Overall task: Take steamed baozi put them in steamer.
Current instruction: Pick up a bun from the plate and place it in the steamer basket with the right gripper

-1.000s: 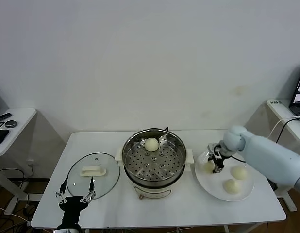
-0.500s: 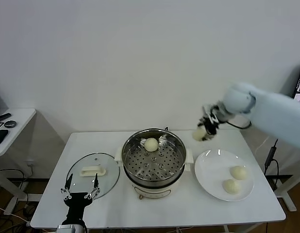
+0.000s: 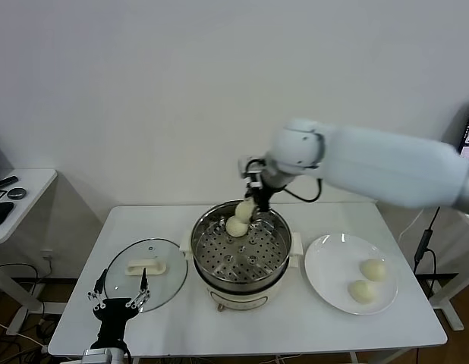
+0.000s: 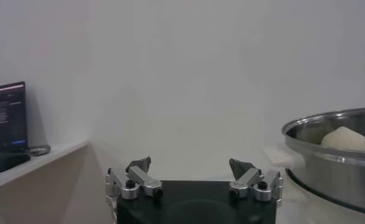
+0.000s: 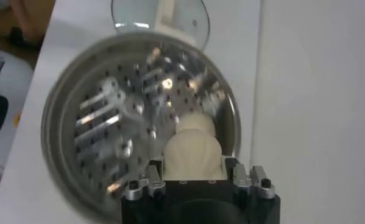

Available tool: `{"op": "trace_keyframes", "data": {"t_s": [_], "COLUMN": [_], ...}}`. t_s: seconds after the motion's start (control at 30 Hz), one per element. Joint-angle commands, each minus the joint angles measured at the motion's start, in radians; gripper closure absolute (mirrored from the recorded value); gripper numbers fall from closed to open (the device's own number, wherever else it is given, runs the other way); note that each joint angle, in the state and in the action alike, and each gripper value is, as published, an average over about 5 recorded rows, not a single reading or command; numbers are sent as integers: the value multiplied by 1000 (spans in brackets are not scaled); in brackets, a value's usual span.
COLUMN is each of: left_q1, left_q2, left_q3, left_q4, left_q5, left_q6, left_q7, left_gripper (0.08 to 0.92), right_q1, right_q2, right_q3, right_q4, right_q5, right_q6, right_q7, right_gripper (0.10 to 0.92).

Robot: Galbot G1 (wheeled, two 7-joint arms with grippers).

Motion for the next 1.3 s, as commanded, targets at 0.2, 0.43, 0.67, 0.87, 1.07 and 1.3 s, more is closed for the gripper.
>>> {"op": "trace_keyframes", "data": {"t_s": [0.2,0.43,0.67,0.87,1.07,1.3], "left_q1": [7,15,14,13,10,1], "left_q2": [-6,-9,-7,-6,-2,8], "left_q3": [-12,-17,-20,-20,-18,-13], "left_q4": [-13,-16,-17,-17,-16,-21], "left_q5": [4,3,2,2,2,1], "left_q6": [1,-1,-2,-2,-1,4], "left_q7": [-1,-2,-3,-4,-3,0], "left_gripper": [177,177,177,177,177,177], "right_q1": [-222,-255,-268,-257,-156,18], "right_q2": [229,258,278,269,159,-156], "right_q3": [12,21,29,35,57,33], "right_q4": [-172,-216,-237,-228,-135,65], "right_q5": [-4,-17,-9,-7,-59,-160], "right_q6": [-84,-84,-83,-83,-61,92], "right_q7": [93,93,96,80,-63,-283], "right_gripper": [440,440,432,372,226,203]}}
